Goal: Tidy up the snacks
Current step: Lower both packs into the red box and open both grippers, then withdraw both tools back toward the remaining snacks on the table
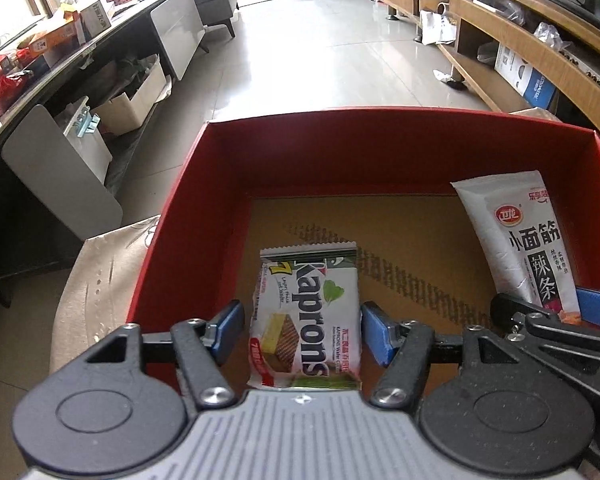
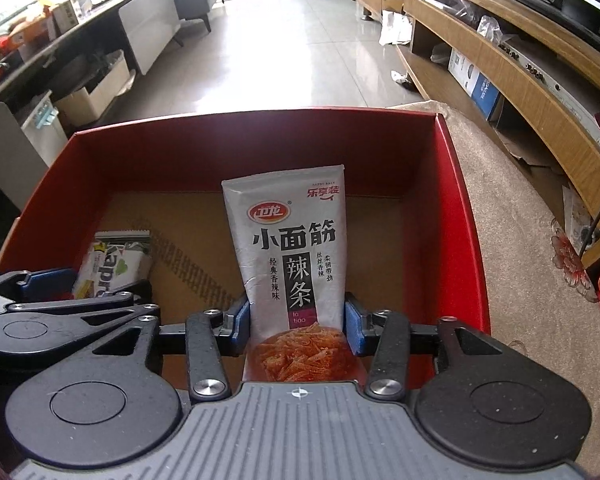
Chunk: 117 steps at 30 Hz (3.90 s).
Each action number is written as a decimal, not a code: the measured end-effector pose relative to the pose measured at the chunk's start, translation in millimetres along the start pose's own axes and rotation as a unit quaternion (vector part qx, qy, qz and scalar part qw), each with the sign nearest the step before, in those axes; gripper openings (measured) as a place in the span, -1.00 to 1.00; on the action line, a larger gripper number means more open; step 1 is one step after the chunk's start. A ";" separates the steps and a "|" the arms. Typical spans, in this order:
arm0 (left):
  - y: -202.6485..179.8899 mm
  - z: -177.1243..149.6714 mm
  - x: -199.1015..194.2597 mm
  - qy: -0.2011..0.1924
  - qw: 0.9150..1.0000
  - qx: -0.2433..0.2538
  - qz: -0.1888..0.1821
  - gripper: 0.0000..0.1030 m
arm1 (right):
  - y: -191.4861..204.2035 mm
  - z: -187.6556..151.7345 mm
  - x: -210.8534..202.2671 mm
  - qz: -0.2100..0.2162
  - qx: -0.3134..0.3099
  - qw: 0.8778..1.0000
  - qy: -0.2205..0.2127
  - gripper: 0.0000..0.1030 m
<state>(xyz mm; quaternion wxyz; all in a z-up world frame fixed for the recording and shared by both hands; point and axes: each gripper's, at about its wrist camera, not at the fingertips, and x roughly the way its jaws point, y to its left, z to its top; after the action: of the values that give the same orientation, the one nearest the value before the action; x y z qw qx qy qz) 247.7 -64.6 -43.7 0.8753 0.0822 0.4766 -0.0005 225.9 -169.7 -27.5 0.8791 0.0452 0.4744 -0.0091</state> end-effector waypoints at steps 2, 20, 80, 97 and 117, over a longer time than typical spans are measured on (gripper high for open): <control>0.8 0.9 0.2 0.001 1.000 0.000 0.000 0.25 | 0.2 0.2 -0.1 0.000 0.000 1.000 0.000 0.05; 17.0 7.5 -27.6 -0.033 0.999 -0.017 0.000 0.56 | 1.3 0.0 -26.9 -0.015 -0.011 0.999 -0.046 0.35; 120.3 -156.5 -87.0 0.079 0.989 -0.113 -0.050 0.60 | 45.1 -92.5 -105.0 0.046 -0.057 0.997 -0.017 0.55; 69.5 -135.4 -98.6 0.048 0.989 -0.080 -0.112 0.60 | 2.5 -92.1 -97.7 0.012 -0.014 1.000 0.006 0.55; -11.1 -102.2 -69.2 0.056 0.979 0.108 -0.163 0.70 | -60.3 -104.7 -100.2 -0.008 0.027 0.999 0.033 0.58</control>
<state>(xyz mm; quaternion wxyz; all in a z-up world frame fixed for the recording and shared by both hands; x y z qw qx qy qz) 123.8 -66.1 -42.0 0.8213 0.0973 0.5292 -0.1896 80.0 -223.2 -5.3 0.8612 0.0651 0.5034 -0.0278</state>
